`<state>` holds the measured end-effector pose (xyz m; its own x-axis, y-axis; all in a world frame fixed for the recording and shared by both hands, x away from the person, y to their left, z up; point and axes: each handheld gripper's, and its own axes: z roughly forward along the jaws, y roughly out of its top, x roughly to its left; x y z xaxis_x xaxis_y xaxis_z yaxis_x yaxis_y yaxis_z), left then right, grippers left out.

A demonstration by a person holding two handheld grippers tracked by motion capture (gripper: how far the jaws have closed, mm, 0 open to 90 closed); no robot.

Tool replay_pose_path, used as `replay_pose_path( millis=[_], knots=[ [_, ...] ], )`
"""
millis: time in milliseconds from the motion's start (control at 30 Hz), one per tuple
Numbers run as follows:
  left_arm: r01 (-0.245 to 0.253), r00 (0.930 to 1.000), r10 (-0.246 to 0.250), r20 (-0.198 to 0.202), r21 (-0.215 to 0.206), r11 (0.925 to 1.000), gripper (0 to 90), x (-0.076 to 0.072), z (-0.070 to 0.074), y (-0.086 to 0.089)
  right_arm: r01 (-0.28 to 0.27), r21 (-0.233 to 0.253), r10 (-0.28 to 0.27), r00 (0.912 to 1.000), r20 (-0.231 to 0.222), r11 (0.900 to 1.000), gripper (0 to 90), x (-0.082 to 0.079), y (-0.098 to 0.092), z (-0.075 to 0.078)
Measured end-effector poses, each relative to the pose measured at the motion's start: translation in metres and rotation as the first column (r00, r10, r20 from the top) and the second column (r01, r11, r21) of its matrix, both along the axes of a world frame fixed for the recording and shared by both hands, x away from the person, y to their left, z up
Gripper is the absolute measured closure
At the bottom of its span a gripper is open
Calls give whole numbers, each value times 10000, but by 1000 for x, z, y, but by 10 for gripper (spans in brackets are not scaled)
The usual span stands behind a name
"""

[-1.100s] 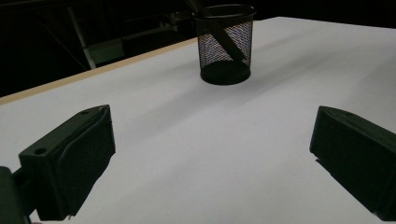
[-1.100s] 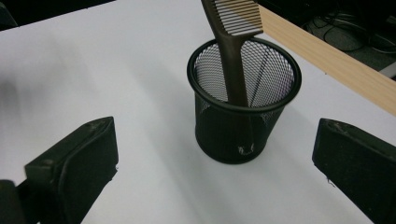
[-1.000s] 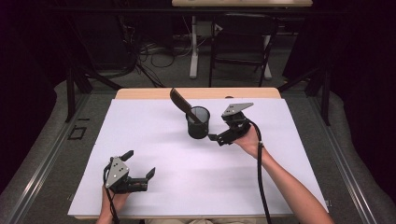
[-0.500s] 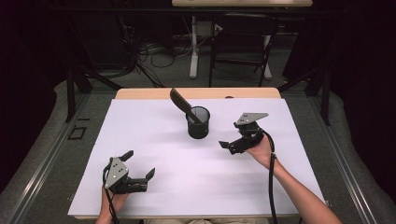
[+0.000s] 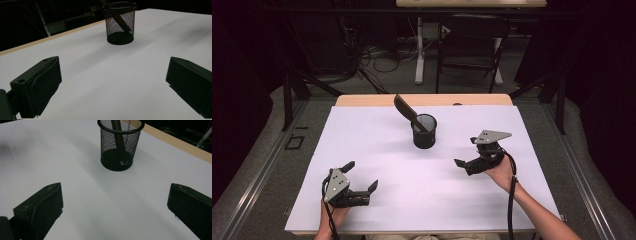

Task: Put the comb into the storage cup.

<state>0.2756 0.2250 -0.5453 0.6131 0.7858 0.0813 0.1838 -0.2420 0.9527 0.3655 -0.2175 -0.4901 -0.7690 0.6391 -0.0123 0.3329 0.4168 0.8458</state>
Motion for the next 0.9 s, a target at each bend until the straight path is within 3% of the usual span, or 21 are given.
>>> replay_pose_path(
  millis=[600,900],
  knots=[
    [-24,10000,24,15,-24,10000,0,0,0,1,623,123,-628,9967,514,9980,0,-40,-29,-25],
    [-15,10000,15,-2,-10,10000,0,0,0,0,1012,458,-1054,9892,1020,9938,1,-59,-42,-31]
  ],
)
